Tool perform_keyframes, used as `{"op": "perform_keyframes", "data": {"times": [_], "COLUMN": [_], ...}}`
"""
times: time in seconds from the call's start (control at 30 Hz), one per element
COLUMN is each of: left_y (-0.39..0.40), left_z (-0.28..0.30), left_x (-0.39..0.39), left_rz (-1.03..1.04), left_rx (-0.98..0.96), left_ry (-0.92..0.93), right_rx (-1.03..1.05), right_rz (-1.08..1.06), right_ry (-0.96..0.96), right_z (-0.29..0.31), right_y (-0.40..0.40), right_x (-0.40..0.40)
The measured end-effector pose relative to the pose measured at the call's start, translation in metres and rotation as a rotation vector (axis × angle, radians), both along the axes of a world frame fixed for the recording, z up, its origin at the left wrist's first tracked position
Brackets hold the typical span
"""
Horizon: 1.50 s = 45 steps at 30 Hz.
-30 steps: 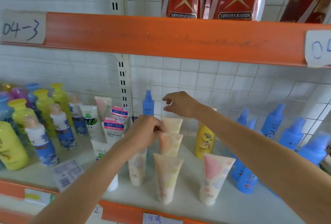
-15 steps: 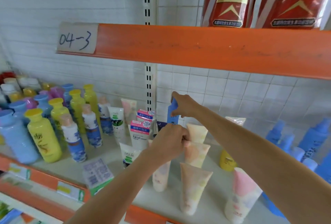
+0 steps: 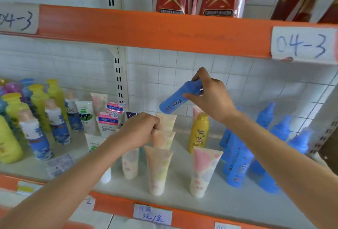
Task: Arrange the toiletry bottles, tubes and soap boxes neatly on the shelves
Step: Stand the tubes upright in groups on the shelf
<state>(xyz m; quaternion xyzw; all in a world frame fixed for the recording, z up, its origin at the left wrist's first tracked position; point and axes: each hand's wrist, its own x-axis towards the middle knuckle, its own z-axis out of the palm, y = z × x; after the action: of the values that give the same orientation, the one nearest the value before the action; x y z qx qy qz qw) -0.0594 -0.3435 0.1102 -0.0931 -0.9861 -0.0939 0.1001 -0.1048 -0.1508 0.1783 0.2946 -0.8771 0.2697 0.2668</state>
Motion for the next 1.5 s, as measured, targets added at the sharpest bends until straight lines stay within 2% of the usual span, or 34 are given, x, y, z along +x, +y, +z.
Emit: {"op": "perform_keyframes", "data": {"times": [0.17,0.23,0.3,0.37,0.43,0.6,0.77,0.9,1.03,1.23,1.5], "left_y": [0.01,0.022,0.039,0.061,0.087,0.138,0.175,0.197,0.216,0.224,0.22], "left_z": [0.007,0.011,0.013,0.016,0.018,0.01,0.001,0.001,0.002,-0.004,0.0], "left_x": [0.002,0.003,0.004,0.006,0.009,0.006,0.001,-0.004,-0.012,-0.018,-0.013], "left_rz": [0.045,0.033,-0.02,-0.113,-0.211,-0.319,-0.322,-0.306,-0.283,-0.236,-0.279], "left_rx": [-0.117,-0.177,-0.11,0.061,0.166,0.189,0.139,0.218,0.265,0.256,0.306], "left_ry": [-0.117,-0.092,-0.01,0.049,0.05,0.013,0.035,0.054,0.077,0.058,0.043], "right_rx": [-0.127,-0.167,-0.198,-0.23,-0.256,-0.265,-0.083,0.2,0.359,0.381,0.331], "right_rz": [-0.042,-0.05,-0.05,-0.057,-0.067,-0.093,-0.134,-0.245,-0.286,-0.31,-0.222], "right_ry": [0.014,0.057,0.101,0.129,0.133,0.132,0.047,-0.086,-0.225,-0.336,-0.417], "right_z": [-0.004,-0.007,-0.008,-0.004,0.002,0.018,0.019,-0.006,-0.032,-0.053,-0.056], "right_y": [0.059,0.08,0.1,0.12,0.139,0.181,0.214,0.231,0.245,0.253,0.26], "right_x": [0.044,0.059,0.073,0.084,0.095,0.12,0.132,0.12,0.102,0.086,0.076]}}
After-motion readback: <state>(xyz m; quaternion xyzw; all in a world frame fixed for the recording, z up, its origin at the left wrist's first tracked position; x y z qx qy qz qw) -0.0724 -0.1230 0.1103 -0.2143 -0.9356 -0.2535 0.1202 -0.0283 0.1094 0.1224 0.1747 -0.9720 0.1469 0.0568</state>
